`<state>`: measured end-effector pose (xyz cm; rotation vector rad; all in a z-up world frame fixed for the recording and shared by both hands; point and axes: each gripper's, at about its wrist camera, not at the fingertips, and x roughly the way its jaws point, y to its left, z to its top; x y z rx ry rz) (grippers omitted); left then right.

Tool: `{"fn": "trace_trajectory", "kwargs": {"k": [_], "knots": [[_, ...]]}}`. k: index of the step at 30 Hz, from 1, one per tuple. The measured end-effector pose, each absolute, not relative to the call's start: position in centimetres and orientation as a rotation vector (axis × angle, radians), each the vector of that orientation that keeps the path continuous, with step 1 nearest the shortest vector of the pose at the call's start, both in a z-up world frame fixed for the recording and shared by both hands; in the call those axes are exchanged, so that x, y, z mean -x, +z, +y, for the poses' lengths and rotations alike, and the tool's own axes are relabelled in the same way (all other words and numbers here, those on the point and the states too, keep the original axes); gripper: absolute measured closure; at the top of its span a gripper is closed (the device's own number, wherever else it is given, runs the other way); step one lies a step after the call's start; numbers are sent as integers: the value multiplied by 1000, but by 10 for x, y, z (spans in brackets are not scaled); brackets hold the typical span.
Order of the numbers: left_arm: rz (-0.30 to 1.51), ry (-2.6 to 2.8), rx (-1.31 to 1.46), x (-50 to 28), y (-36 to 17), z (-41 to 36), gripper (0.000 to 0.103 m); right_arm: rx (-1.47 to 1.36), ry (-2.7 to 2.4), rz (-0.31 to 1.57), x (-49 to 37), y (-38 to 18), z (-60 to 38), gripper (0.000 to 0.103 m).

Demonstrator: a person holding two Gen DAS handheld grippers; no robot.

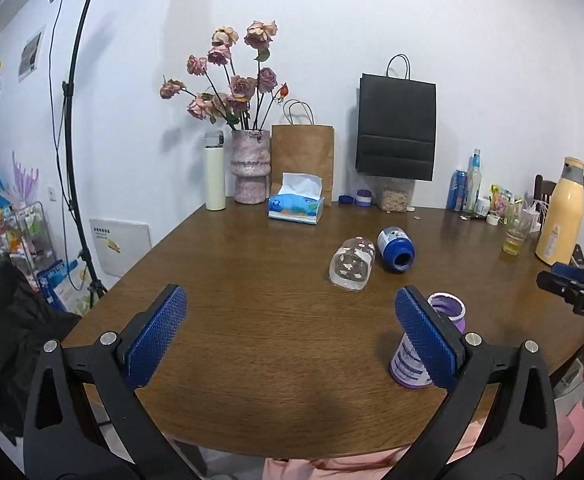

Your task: Flip cup upright

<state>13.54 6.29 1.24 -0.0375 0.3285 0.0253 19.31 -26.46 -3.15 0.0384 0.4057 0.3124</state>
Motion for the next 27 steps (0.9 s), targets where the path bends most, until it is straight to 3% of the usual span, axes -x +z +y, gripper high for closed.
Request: {"fn": "trace_trajectory", "kwargs": {"k": [5,17,27], "knots": [[300,16,59,-101,10,64,0,-31,309,386,-168,-30,-267,16],[223,-18,138,16,-12,57,0,46,212,257,-6,-73,-263,16],[156,-44,107,27,1,48,0,57,240,202,1,-62,-258,16]]}}
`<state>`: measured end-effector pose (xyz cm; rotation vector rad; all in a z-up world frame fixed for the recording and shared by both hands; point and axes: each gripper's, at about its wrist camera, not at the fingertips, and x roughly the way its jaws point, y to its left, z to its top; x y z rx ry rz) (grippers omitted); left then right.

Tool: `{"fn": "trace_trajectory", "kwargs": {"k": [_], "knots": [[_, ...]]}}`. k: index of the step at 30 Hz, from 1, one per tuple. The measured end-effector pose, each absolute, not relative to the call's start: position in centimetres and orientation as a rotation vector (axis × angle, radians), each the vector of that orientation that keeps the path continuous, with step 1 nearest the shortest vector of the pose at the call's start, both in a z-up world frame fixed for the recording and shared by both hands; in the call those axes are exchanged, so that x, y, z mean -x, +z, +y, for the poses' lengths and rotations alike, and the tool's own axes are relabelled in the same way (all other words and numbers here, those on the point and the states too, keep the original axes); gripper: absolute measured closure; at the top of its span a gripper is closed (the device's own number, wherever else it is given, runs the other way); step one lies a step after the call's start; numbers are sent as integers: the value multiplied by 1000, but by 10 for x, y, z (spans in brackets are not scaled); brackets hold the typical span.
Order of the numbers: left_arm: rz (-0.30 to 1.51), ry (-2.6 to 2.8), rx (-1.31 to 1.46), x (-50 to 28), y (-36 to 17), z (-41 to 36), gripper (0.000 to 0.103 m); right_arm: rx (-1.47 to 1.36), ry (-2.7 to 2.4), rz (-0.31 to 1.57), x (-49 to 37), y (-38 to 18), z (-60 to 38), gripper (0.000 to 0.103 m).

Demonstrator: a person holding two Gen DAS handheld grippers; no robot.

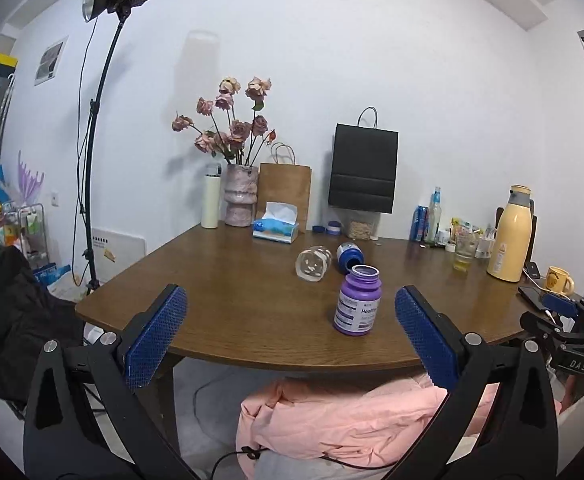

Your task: Flip cup upright

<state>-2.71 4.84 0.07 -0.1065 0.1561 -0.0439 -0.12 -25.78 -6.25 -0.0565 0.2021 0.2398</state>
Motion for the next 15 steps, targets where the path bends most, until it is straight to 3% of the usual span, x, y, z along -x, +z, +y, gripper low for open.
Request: {"fn": "trace_trajectory", "kwargs": {"k": [15], "knots": [[150,-62,89,29,1,44,0,61,238,194,4,-64,-258,16]]}}
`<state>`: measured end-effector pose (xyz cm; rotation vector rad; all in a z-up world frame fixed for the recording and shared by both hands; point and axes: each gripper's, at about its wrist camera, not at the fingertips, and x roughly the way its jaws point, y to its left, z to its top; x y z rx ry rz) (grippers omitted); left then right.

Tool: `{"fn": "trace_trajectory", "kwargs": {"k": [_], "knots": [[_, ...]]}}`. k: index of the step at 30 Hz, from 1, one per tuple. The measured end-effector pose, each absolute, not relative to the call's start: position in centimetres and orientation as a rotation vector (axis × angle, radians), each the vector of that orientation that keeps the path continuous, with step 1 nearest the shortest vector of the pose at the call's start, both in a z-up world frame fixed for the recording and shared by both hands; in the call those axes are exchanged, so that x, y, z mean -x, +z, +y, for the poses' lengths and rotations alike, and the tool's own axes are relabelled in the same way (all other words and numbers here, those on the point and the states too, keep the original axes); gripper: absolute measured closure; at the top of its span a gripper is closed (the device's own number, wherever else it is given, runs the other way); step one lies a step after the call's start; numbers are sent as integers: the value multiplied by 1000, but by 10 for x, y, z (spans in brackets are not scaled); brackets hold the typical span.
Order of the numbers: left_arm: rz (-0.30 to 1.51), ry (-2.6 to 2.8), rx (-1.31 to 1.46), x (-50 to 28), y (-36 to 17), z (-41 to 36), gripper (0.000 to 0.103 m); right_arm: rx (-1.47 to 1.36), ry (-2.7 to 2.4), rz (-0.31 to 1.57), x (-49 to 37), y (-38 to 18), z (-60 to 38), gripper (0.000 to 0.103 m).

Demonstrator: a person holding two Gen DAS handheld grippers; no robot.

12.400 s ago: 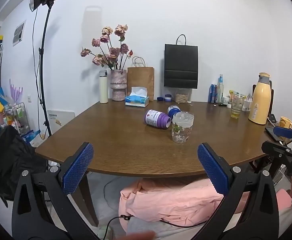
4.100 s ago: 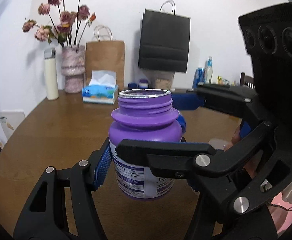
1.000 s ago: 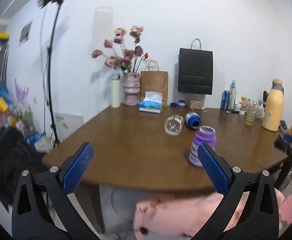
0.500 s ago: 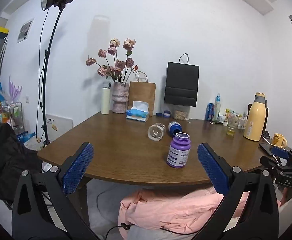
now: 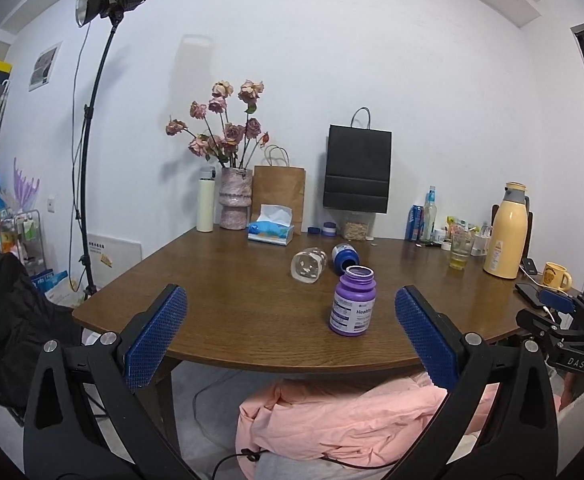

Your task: Flip cup upright

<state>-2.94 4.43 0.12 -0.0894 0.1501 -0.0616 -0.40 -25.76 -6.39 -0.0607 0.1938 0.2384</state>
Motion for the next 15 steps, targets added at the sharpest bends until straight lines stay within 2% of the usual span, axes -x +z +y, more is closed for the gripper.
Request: {"fn": "trace_trajectory", "kwargs": {"k": [15], "knots": [[161,-69,90,31,3,43,0,66,240,194,5,-64,-256,16]]}}
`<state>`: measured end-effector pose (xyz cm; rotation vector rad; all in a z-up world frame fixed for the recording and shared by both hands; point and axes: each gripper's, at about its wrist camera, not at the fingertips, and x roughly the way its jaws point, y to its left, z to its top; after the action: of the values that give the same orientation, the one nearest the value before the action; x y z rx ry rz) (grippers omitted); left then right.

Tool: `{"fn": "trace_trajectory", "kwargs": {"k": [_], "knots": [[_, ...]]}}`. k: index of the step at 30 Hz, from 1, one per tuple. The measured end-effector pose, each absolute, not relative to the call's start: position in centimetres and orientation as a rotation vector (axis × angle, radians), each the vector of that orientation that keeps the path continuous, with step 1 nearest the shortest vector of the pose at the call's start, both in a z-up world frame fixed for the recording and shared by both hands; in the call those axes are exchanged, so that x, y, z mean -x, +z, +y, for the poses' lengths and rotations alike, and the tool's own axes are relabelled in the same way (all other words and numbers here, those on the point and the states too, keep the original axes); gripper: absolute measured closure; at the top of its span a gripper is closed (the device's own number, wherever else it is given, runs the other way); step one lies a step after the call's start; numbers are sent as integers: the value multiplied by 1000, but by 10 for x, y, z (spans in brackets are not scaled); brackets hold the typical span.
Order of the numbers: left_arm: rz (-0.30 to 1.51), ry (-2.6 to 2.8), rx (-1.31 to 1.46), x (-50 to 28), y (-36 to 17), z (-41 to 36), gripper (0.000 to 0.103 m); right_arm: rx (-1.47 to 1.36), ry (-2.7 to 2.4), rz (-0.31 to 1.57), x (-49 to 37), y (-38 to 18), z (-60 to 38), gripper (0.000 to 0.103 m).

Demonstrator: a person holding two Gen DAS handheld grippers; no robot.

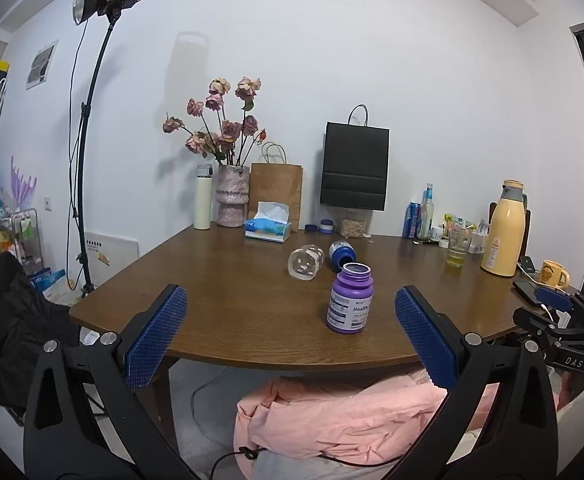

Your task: Flip cup upright

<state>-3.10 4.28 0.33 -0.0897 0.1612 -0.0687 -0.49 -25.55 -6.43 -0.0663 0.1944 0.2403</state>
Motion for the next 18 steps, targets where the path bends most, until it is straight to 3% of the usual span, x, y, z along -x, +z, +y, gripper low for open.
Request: {"fn": "trace_trajectory", "kwargs": {"k": [18], "knots": [[197,-90,81,27,2,40,0,65,249,206,2,-64,-254,16]]}}
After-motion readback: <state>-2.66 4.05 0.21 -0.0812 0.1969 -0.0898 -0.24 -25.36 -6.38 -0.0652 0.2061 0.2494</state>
